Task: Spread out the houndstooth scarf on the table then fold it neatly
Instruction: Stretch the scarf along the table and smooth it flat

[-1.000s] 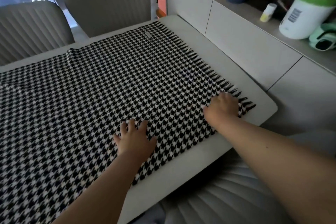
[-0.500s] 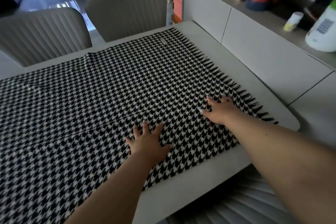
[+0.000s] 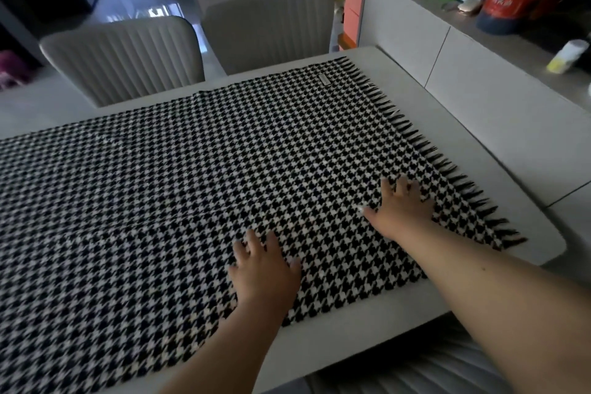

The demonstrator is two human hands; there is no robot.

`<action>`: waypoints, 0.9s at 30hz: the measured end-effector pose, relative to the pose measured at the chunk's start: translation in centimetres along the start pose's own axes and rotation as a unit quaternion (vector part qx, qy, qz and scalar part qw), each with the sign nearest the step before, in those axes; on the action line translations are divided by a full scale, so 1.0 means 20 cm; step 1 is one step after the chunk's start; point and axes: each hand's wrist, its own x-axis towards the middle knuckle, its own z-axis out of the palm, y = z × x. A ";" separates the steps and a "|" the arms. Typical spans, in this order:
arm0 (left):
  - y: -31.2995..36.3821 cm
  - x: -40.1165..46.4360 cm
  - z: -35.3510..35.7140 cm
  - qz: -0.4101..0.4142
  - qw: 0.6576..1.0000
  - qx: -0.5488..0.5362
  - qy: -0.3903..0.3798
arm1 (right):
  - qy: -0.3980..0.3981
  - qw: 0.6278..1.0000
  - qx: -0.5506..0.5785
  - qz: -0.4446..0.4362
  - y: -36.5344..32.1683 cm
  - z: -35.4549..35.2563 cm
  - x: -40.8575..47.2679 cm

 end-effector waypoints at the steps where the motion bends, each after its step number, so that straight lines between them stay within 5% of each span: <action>1: -0.02 -0.01 0.01 -0.027 0.999 -0.019 -0.016 | 0.008 1.000 -0.006 -0.014 -0.03 -0.01 -0.01; 14: -0.46 -0.37 -0.24 -0.047 0.991 -0.086 -0.090 | 0.110 0.957 0.126 -0.238 -0.69 -0.25 -0.52; 27: -1.40 -1.02 -0.39 -0.141 0.970 -0.177 0.084 | 0.104 0.874 0.143 -0.453 -1.29 -0.15 -1.48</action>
